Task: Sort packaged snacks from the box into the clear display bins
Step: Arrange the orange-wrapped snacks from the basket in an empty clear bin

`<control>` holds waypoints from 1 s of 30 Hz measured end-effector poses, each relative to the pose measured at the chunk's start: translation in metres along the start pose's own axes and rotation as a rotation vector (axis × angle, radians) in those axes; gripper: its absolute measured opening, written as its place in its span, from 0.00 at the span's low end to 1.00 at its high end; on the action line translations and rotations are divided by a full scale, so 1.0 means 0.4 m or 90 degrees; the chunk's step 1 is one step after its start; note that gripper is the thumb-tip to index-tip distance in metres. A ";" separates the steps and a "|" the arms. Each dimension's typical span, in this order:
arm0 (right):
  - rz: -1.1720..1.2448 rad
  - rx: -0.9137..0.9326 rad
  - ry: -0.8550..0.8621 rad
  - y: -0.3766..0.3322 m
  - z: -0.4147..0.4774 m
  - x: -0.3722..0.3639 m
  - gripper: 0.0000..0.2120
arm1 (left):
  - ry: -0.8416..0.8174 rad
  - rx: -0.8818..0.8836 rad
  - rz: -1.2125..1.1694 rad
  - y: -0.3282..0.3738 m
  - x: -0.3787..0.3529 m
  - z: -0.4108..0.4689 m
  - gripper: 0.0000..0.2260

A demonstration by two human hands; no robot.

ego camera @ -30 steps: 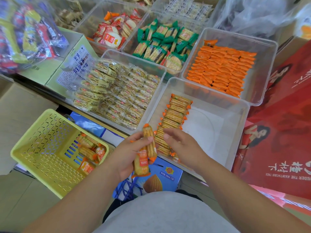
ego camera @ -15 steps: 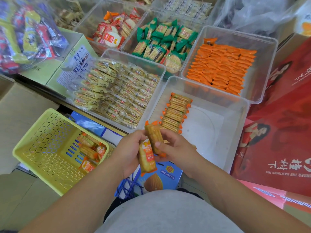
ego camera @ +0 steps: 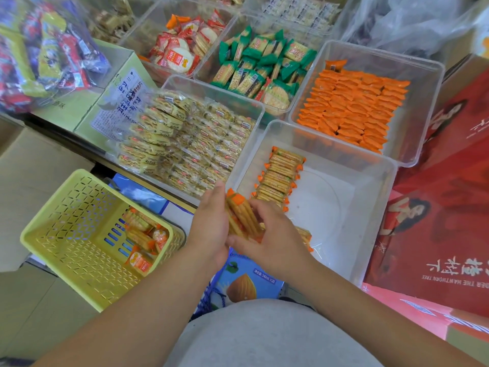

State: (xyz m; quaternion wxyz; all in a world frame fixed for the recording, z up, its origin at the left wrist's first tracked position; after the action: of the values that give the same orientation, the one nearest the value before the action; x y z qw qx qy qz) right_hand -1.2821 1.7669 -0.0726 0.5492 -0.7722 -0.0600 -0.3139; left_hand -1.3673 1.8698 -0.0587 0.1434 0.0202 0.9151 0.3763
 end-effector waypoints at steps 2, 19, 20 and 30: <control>-0.036 0.002 0.007 0.005 0.004 0.001 0.29 | -0.039 0.033 -0.013 -0.011 -0.004 0.003 0.20; -0.415 -0.289 -0.099 0.393 0.078 0.087 0.26 | -0.217 -0.230 0.978 -0.061 0.084 0.038 0.53; -0.410 -0.290 -0.131 0.402 0.077 0.074 0.27 | -0.217 -0.230 0.974 -0.063 0.087 0.043 0.54; -0.354 -0.411 -0.295 0.375 0.071 0.057 0.29 | -0.224 -0.253 1.014 -0.067 0.103 0.065 0.51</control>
State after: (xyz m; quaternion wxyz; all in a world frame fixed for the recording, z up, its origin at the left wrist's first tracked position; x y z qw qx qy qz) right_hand -1.1864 1.7280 -0.1873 0.1494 -0.9074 -0.2841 -0.2713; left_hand -1.3975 1.8744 -0.1050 -0.0235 0.6932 0.5079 0.5108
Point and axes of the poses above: each hand's wrist, its own z-axis towards the middle knuckle, its own x-axis out of the back of the hand, y = z × x, the point moved 2 cm from there along z, towards the middle knuckle, and after that the axes turned 10 degrees about -z, right-handed, at the moved point
